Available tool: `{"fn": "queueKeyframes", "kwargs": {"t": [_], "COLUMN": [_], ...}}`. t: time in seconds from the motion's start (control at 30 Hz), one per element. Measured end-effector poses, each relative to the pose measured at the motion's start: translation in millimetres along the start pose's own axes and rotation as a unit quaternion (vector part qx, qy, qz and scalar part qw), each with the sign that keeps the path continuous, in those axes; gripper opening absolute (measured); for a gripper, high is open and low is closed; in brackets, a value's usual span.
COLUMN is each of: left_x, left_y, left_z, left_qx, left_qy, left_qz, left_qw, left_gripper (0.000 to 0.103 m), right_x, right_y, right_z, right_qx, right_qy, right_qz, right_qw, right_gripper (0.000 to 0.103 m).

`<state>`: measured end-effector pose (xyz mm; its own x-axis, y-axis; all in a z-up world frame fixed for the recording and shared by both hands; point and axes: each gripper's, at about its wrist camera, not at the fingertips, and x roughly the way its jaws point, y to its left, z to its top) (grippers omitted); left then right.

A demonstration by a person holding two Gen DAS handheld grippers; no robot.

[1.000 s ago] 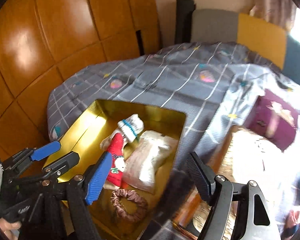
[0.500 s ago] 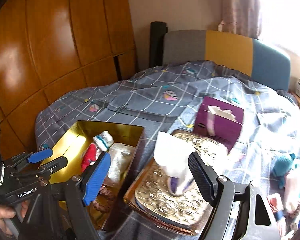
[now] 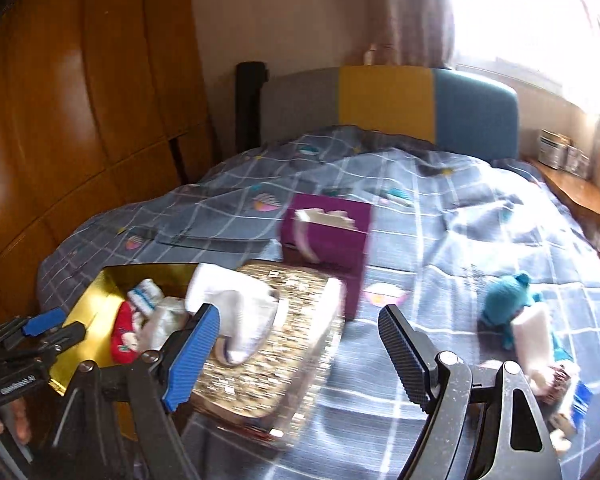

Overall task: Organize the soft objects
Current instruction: 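Open the right gripper to drop the sock and withdraw both grippers, then reach the right gripper to the beige mesh roll and grasp it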

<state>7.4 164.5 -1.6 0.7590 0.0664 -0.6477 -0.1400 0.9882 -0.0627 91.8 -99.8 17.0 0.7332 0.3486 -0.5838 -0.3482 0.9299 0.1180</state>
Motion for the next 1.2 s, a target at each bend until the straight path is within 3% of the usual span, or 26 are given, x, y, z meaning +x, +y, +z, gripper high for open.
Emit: {"fn": "queueKeyframes", "kwargs": {"t": [0.3,0.47,0.63,0.83,1.07,1.2], "left_x": [-1,-4,-7,-1,4,10], "left_y": [-34,-61,-98,-142,-181,-192], "left_z": [10,18,22,21,10,6], "left_qx": [0.034,0.061,0.102,0.142,0.187,0.2], "left_qy": [-0.002,-0.004,-0.008,0.011,0.034,0.048], "left_qz": [-0.041,-0.087,-0.126,-0.166,-0.196,-0.204], "left_qw": [0.9986,0.9943,0.9868,0.9757,0.9622,0.9572], "left_gripper": [0.062,0.062,0.062,0.062,0.062,0.062], "right_x": [-21,-43,-69,-71,-43,-25], "right_y": [-74,-134,-199,-250,-267,-266], "right_z": [-15,-20,-32,-56,-101,-127], "right_qx": [0.06,0.132,0.23,0.311,0.396,0.448], "right_qy": [0.004,-0.005,-0.009,0.057,0.154,0.184], "right_qz": [-0.069,-0.115,-0.149,-0.15,-0.116,-0.115], "right_qw": [0.996,0.985,0.962,0.937,0.898,0.867], "right_gripper": [0.083,0.085,0.085,0.086,0.086,0.086]}}
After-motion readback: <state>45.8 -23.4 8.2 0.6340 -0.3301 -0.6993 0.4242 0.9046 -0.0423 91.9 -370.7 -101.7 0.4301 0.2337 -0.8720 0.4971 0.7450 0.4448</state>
